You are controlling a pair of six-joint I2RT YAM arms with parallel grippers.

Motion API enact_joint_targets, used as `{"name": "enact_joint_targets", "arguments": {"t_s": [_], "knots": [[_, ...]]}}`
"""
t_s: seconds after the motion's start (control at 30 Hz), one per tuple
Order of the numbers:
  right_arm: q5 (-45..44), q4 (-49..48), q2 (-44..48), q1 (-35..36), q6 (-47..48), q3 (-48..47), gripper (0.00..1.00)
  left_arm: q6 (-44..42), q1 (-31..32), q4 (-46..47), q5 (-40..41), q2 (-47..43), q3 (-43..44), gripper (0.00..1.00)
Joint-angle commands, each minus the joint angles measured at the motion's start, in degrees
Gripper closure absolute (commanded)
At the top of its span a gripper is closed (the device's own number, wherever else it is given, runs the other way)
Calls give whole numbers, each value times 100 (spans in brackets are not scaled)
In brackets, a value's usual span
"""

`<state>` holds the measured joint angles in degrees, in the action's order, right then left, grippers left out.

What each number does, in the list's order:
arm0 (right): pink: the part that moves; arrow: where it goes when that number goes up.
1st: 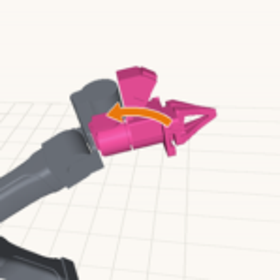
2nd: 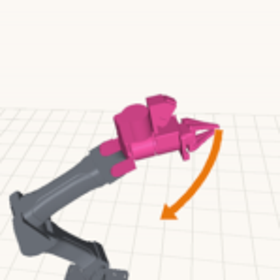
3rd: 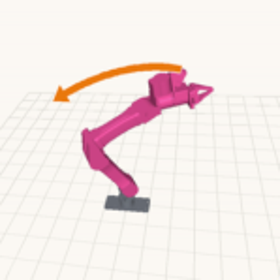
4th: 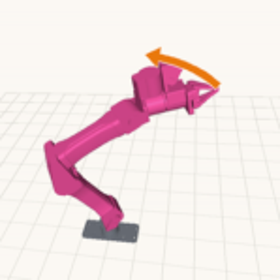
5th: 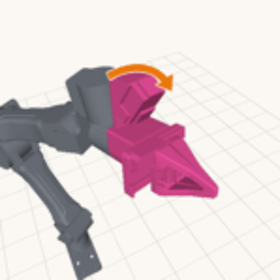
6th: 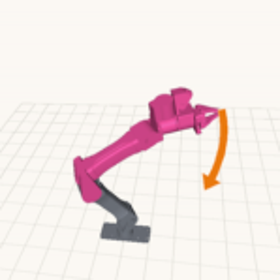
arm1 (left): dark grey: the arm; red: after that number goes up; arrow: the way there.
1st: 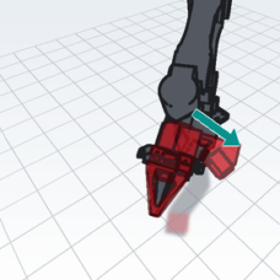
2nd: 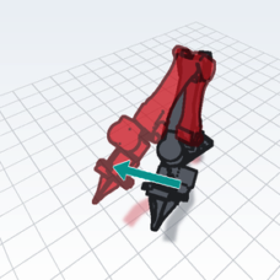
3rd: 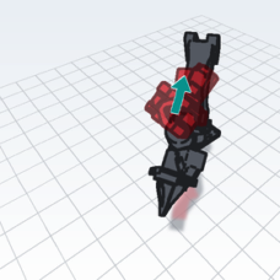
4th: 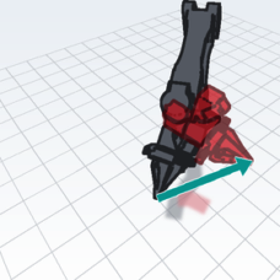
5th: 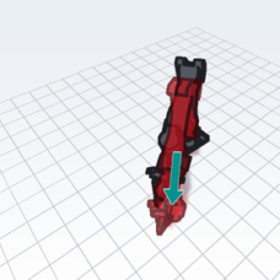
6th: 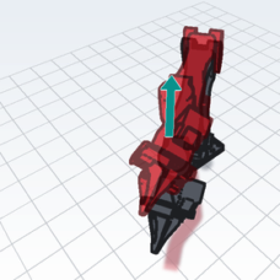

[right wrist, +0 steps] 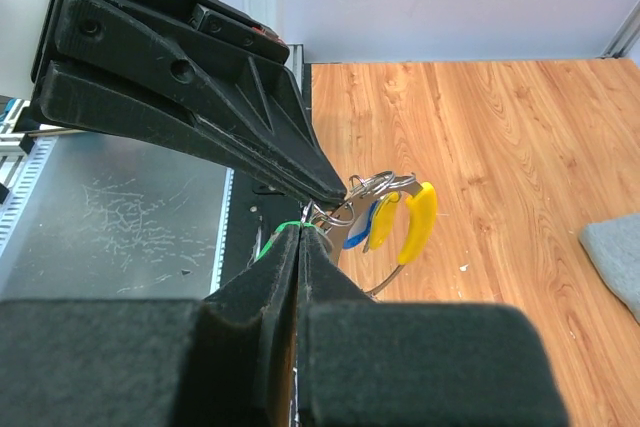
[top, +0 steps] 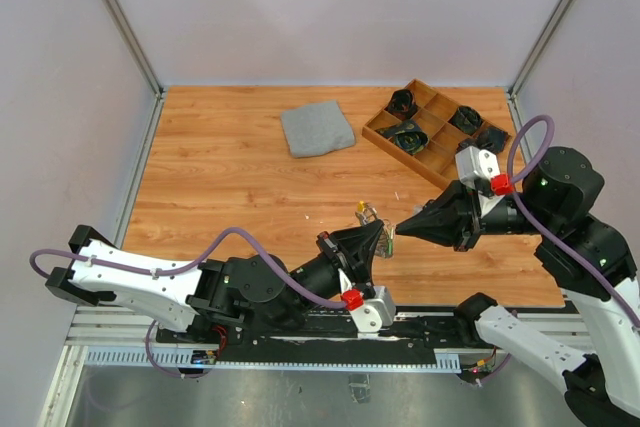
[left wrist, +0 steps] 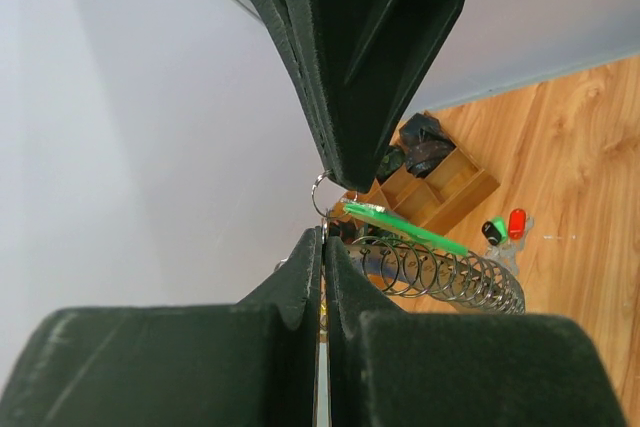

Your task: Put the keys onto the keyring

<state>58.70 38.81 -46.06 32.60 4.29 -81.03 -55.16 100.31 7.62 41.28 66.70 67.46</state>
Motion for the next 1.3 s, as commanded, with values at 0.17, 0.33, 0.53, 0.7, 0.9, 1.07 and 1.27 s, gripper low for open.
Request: {"name": "enact_joint_targets", "arguments": {"t_s": [0.17, 0.33, 0.53, 0.7, 0.9, 1.07, 1.27], "knots": [[-243, 13, 27, 101, -43, 59, 100, 36, 50, 302, -50, -102, 105, 99], [-277, 71, 27, 106, -17, 88, 99, 48, 50, 341, -41, -122, 93, 100], [-337, 149, 27, 106, 36, 96, 100, 69, 50, 387, -40, -174, 82, 100], [-383, 136, 34, 105, 20, 111, 100, 101, 50, 366, -67, -194, 77, 99], [-518, 6, 36, 105, -167, 138, 100, 168, 50, 355, -99, -184, 74, 99], [-482, -118, 7, 104, -382, 173, 99, 493, 50, 395, -319, -243, 46, 99], [-414, 17, -34, 106, -387, 136, 99, 894, 54, 602, -619, -404, -56, 99]]}}
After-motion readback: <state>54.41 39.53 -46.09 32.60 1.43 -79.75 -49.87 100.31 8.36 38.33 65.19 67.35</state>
